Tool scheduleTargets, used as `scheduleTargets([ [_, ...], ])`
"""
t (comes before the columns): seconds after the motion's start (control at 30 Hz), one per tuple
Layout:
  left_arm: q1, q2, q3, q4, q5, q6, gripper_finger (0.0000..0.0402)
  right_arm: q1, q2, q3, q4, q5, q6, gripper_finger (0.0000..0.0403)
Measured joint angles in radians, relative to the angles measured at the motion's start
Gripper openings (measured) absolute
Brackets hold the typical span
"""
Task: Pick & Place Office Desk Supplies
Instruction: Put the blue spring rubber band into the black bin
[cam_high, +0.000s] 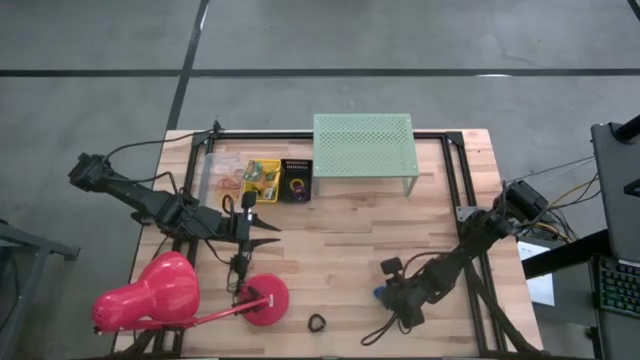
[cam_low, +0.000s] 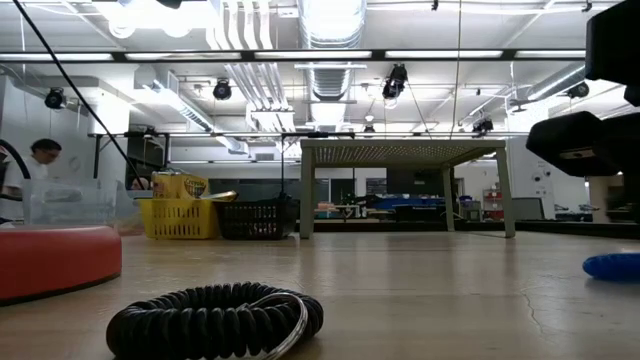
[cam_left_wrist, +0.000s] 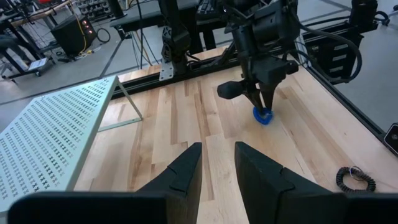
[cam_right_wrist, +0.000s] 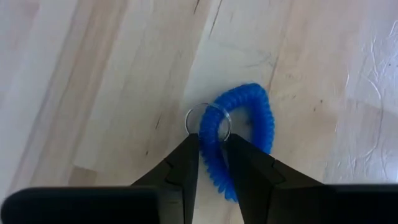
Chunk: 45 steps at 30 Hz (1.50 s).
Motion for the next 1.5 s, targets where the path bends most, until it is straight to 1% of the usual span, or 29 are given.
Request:
scheduleTargets([
  [0.2, 0.000, 0.000, 0.000, 0.000, 0.000, 0.000, 0.0098, 0.000, -0.002, -0.019, 0.015, 0.001, 0.000, 0.0067],
  [0.5, 0.000, 0.000, 0.000, 0.000, 0.000, 0.000, 0.0098, 0.000, -0.002, -0.018, 0.016, 0.000, -0.002, 0.0030],
  [0.77, 0.000, 0.000, 0.000, 0.000, 0.000, 0.000, 0.0098, 0.000, -0.012, -0.019, 0.023, 0.002, -0.004, 0.0034],
  [0.87, 0.000, 0.000, 0.000, 0.000, 0.000, 0.000, 0.0098, -0.001, -0.025, -0.004, 0.016, 0.059, -0.031, 0.0035],
  [1.07, 0.000, 0.000, 0.000, 0.000, 0.000, 0.000, 0.0098, -0.015, -0.036, 0.078, 0.023, 0.227, -0.188, 0.0036],
  [1.13, 0.000, 0.000, 0.000, 0.000, 0.000, 0.000, 0.0098, -0.033, -0.036, 0.118, 0.028, 0.307, -0.215, 0.0036],
  [1.23, 0.000, 0.000, 0.000, 0.000, 0.000, 0.000, 0.0098, -0.069, -0.036, 0.173, 0.029, 0.457, -0.244, 0.0036],
  [1.33, 0.000, 0.000, 0.000, 0.000, 0.000, 0.000, 0.0098, -0.113, -0.036, 0.224, 0.032, 0.599, -0.225, 0.0036],
  [1.4, 0.000, 0.000, 0.000, 0.000, 0.000, 0.000, 0.0098, -0.151, -0.036, 0.249, 0.033, 0.632, -0.201, 0.0036],
  [1.5, 0.000, 0.000, 0.000, 0.000, 0.000, 0.000, 0.0098, -0.221, -0.036, 0.267, 0.038, 0.604, -0.196, 0.0036],
])
